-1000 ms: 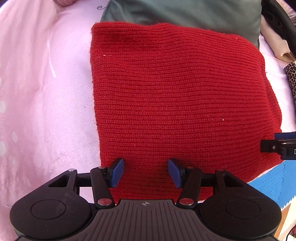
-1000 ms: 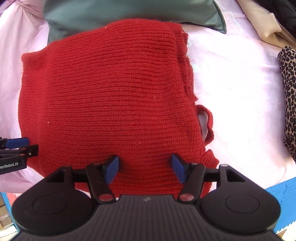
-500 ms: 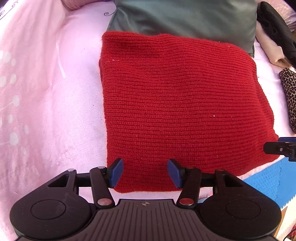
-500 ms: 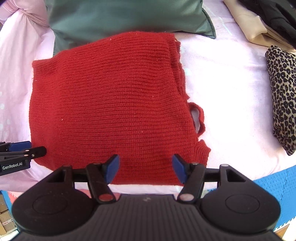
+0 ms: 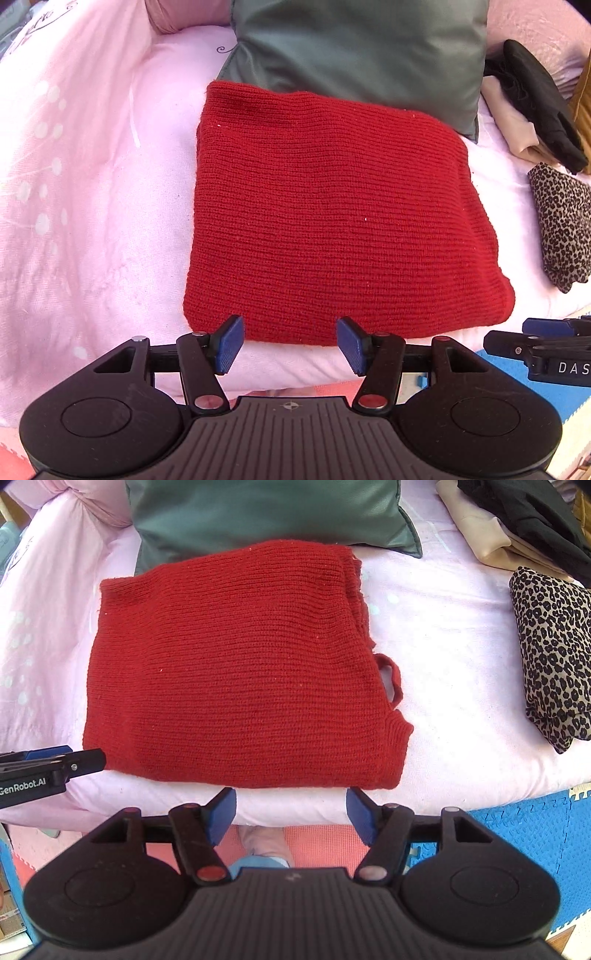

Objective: Fold clothes

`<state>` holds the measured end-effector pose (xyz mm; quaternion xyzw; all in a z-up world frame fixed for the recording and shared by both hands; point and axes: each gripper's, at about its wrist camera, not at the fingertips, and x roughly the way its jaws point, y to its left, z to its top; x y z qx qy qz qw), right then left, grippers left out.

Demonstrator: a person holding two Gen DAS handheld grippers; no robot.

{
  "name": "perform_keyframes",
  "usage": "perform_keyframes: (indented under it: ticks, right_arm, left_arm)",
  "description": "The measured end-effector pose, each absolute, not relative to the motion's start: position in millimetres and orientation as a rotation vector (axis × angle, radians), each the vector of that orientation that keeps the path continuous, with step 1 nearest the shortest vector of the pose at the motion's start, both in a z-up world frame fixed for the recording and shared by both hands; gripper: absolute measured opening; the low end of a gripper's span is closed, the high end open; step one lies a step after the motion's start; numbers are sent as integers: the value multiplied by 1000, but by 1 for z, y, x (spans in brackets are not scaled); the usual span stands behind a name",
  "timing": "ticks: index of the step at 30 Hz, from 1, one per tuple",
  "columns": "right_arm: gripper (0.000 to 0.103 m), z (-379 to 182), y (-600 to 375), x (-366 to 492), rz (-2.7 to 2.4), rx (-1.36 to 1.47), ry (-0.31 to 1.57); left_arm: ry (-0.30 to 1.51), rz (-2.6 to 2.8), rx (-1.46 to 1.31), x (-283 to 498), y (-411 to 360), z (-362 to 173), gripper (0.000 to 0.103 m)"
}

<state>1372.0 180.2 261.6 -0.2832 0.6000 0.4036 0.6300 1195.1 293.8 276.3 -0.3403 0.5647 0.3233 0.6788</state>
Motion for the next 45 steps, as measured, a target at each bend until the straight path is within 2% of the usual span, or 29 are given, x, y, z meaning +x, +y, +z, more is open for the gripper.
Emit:
perform_keyframes:
  ticks: [2,12,29,33,38,45]
  right_arm:
    - [66,260,173,1366,944,-650,1360]
    - [66,272,133,1353,1000,-598,1313]
    - [67,277,98,1312,963,-661,1206]
    - [68,272,92,1294,952,-664,1188]
    - [68,275,83,1281,948,-646,1173]
    - [68,287,84,1279,955,-636,1088]
  left_arm:
    - [1251,755,-752,1194,287,285,70]
    - [1227,822,-680,1197,233,327,70]
    - [1276,902,-702,1158,197,294,70]
    - [1223,896,-701,1143,190,296,70]
    - [1243,870,-755,1136,186,291,70]
    - [1230,868,-686,1142,180,296,70]
